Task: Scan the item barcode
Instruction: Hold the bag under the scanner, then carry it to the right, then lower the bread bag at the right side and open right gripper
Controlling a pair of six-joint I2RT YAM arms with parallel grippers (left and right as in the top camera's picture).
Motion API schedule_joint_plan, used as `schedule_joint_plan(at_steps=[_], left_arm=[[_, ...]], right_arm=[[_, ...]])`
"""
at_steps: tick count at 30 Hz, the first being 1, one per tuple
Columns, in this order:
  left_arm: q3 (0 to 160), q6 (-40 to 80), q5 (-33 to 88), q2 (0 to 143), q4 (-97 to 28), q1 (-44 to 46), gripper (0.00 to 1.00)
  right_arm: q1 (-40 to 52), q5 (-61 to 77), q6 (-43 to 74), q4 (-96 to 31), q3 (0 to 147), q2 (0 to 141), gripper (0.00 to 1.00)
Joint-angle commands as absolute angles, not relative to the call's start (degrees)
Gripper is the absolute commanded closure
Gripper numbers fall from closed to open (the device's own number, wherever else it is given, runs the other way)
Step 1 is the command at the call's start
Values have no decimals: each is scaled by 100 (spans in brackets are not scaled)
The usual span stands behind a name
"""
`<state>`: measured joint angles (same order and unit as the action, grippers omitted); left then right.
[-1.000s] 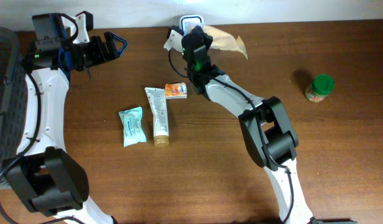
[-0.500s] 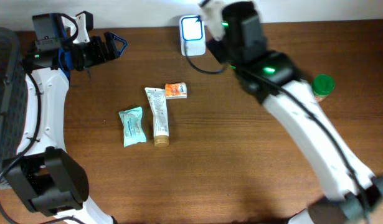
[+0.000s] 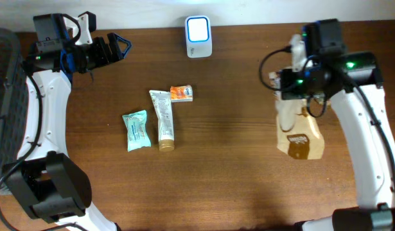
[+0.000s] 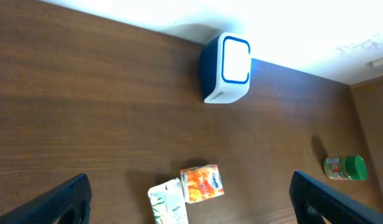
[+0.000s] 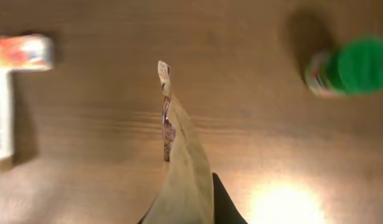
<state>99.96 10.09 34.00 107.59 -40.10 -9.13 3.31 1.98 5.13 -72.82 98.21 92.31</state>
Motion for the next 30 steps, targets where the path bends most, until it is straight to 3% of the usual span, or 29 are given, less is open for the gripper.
schedule_joint_plan(at_steps=[1,12,20,22,23,25,28,30], left_arm=[[9966,954,3402,10798,-4007,-928,1],[9963,952,3404,10798,-4007,-928,1],[9963,954,3402,10798,-4007,-928,1],[9963,952,3402,10798,-4007,-928,1],[9966,952,3402,10798,-4007,-928,1],[9966,952,3402,10798,-4007,-928,1],[9963,954,3402,10798,-4007,-928,1],[9966,954,3402,10798,-4007,-928,1]], right_arm=[[-434,257,1138,-6989,9244,9334,96],[-2648,484,3205,-6543,8827,9323,96],[-2777,755,3527,-5009,7802,9336,95],[-2777,755,3524,-4770,7616,9338,86],[-2777,751,3507,-4692,7557,9341,75],[-2770,784,3103,-4593,7548,9338,34],[-2770,1326,2731,-4831,7859,9336,19],[-2755,1400,2593,-5172,8145,9336,16]])
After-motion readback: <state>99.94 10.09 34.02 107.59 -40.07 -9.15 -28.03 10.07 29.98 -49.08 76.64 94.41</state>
